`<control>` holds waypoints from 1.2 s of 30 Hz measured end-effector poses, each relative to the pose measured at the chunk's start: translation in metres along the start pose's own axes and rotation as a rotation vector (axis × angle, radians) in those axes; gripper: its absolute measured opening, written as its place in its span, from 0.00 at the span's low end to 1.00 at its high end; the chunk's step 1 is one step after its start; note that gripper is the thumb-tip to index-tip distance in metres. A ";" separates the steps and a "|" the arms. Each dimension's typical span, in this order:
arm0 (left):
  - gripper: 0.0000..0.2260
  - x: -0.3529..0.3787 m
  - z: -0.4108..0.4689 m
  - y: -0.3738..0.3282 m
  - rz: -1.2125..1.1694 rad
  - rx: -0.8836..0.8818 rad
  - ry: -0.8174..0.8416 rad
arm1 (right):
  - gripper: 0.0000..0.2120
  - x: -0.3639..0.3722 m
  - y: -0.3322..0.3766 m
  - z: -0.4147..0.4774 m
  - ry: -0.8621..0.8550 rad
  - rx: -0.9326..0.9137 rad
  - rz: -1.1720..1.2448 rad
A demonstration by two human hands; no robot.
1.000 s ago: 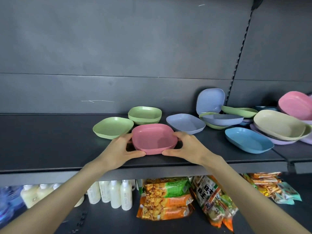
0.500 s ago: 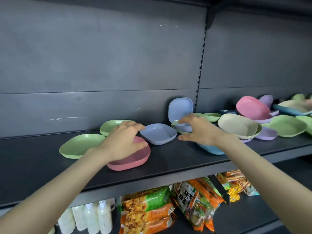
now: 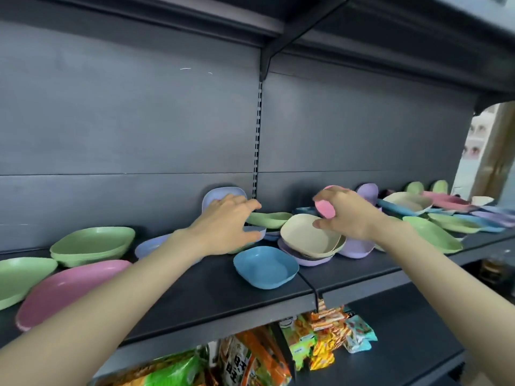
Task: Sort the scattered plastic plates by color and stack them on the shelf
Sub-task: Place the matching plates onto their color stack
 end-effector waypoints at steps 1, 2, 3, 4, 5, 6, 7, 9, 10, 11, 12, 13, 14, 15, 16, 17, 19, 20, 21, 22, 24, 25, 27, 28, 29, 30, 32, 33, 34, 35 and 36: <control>0.25 0.006 0.009 -0.012 -0.010 -0.007 0.002 | 0.26 -0.002 -0.014 -0.002 0.006 0.005 -0.012; 0.24 0.011 0.018 -0.023 -0.015 -0.013 0.003 | 0.27 -0.004 -0.028 -0.004 0.014 0.012 -0.022; 0.24 0.017 0.026 -0.033 -0.018 -0.017 0.003 | 0.27 -0.004 -0.042 -0.004 0.024 0.020 -0.023; 0.23 0.023 0.034 -0.042 -0.024 -0.024 0.005 | 0.28 -0.003 -0.055 -0.005 0.034 0.022 -0.023; 0.22 0.029 0.041 -0.050 -0.030 -0.034 0.010 | 0.28 -0.002 -0.068 -0.004 0.044 0.019 -0.025; 0.22 0.035 0.047 -0.058 -0.037 -0.044 0.015 | 0.28 -0.001 -0.080 -0.003 0.052 0.013 -0.031; 0.22 0.041 0.053 -0.065 -0.039 -0.052 0.023 | 0.28 0.001 -0.091 -0.002 0.055 0.003 -0.031; 0.24 0.051 0.066 -0.077 -0.029 -0.072 0.049 | 0.28 0.004 -0.110 0.002 0.058 -0.012 -0.018; 0.25 0.055 0.073 -0.081 -0.023 -0.083 0.064 | 0.28 0.005 -0.118 0.003 0.064 -0.013 -0.014; 0.25 0.059 0.080 -0.084 -0.020 -0.091 0.074 | 0.28 0.006 -0.127 0.006 0.069 -0.012 -0.006; 0.25 0.063 0.088 -0.087 -0.018 -0.096 0.079 | 0.28 0.008 -0.136 0.008 0.071 -0.011 0.003; 0.24 0.066 0.096 -0.088 -0.017 -0.100 0.079 | 0.28 0.009 -0.144 0.012 0.066 -0.012 0.013; 0.24 0.068 0.104 -0.090 -0.020 -0.104 0.078 | 0.28 0.010 -0.152 0.016 0.061 -0.013 0.022; 0.24 0.072 0.113 -0.092 -0.026 -0.110 0.076 | 0.28 0.011 -0.161 0.020 0.055 -0.013 0.033; 0.24 0.075 0.122 -0.093 -0.029 -0.116 0.075 | 0.27 0.012 -0.169 0.025 0.051 -0.013 0.041; 0.24 0.079 0.131 -0.093 -0.028 -0.119 0.074 | 0.27 0.014 -0.177 0.031 0.049 -0.013 0.048; 0.25 0.087 0.147 -0.092 -0.025 -0.128 0.080 | 0.26 0.018 -0.191 0.043 0.050 -0.014 0.052; 0.25 0.093 0.156 -0.089 -0.031 -0.134 0.089 | 0.26 0.021 -0.198 0.050 0.052 -0.012 0.052; 0.26 0.098 0.164 -0.086 -0.041 -0.139 0.101 | 0.26 0.025 -0.205 0.057 0.056 -0.005 0.056; 0.27 0.106 0.173 -0.082 -0.054 -0.142 0.115 | 0.27 0.029 -0.213 0.065 0.059 0.002 0.065; 0.28 0.119 0.191 -0.072 -0.085 -0.153 0.142 | 0.28 0.039 -0.227 0.081 0.060 0.016 0.091; 0.29 0.124 0.199 -0.067 -0.105 -0.157 0.164 | 0.28 0.043 -0.234 0.090 0.065 0.018 0.101; 0.30 0.136 0.215 -0.057 -0.143 -0.153 0.207 | 0.25 0.050 -0.245 0.107 0.075 0.010 0.114; 0.30 0.140 0.222 -0.053 -0.161 -0.146 0.222 | 0.23 0.053 -0.250 0.115 0.073 0.014 0.123; 0.30 0.145 0.228 -0.050 -0.185 -0.140 0.233 | 0.21 0.056 -0.255 0.123 0.066 0.021 0.134; 0.31 0.149 0.234 -0.047 -0.214 -0.133 0.240 | 0.20 0.060 -0.259 0.129 0.060 0.024 0.142; 0.31 0.155 0.244 -0.043 -0.263 -0.126 0.255 | 0.22 0.067 -0.266 0.141 0.054 0.024 0.170; 0.31 0.158 0.247 -0.042 -0.282 -0.122 0.276 | 0.23 0.071 -0.270 0.146 0.057 0.027 0.195; 0.31 0.160 0.249 -0.040 -0.292 -0.116 0.306 | 0.24 0.073 -0.272 0.150 0.061 0.028 0.224; 0.31 0.161 0.252 -0.038 -0.292 -0.108 0.339 | 0.26 0.076 -0.275 0.155 0.066 0.035 0.251; 0.31 0.163 0.254 -0.035 -0.285 -0.101 0.372 | 0.29 0.078 -0.277 0.160 0.072 0.047 0.268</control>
Point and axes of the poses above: each hand's wrist, its own z-axis towards the middle knuckle, its own x-axis out of the palm, y = z × x, the point moved 2 cm from there along z, towards the middle knuckle, and after that the axes turned 3 degrees about z, right-handed, at the moved point
